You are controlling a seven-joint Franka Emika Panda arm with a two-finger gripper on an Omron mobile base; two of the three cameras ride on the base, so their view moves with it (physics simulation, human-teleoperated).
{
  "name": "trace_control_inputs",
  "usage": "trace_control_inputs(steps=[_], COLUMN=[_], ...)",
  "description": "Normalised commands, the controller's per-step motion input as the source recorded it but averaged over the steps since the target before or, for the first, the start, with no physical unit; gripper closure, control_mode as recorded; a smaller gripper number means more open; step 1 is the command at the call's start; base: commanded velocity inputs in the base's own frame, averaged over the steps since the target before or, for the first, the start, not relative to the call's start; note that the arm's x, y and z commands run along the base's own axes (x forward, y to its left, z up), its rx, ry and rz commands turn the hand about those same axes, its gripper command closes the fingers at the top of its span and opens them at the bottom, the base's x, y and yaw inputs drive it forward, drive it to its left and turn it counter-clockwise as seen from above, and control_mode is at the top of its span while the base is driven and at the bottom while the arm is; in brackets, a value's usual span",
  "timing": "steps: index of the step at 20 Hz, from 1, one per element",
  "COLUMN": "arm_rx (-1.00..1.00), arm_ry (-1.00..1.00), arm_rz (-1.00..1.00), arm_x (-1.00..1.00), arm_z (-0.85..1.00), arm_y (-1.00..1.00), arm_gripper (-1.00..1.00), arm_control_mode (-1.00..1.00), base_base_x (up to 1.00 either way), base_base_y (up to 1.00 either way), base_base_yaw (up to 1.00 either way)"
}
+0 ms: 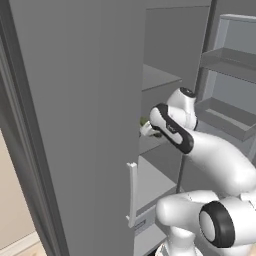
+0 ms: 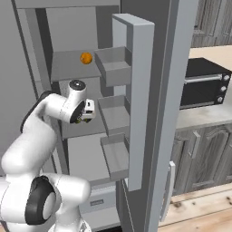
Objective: Take the cucumber and orange from the highest rack and move them to the second highest rack where the tangerine and sweet potato are located, to maximize freezer space. Close the freezer door after rearranging.
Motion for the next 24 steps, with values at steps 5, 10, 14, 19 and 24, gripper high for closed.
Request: trace_control_inputs(steps=[5, 10, 14, 19, 24], arm_rx=[0.0, 0.0, 0.0, 0.0, 0.0], arm_ry=[0.05, 0.03, 0.0, 0.0, 0.02], arm_rz=[0.0, 0.02, 0.08, 0.08, 0.06], arm_x=[0.82, 0.73, 0.66, 0.69, 0.64], arm_z=[-0.22, -0.32, -0.32, -0.38, -0.35], arm_y=[0.0, 0.0, 0.0, 0.0, 0.0], arm_gripper=[1.0, 1.0, 1.0, 1.0, 1.0], arm_control_mode=[-1.0, -1.0, -1.0, -1.0, -1.0], base_base_x=[0.0, 0.0, 0.0, 0.0, 0.0], base_base_y=[0.0, 0.0, 0.0, 0.0, 0.0], base_base_yaw=[0.0, 0.0, 0.0, 0.0, 0.0])
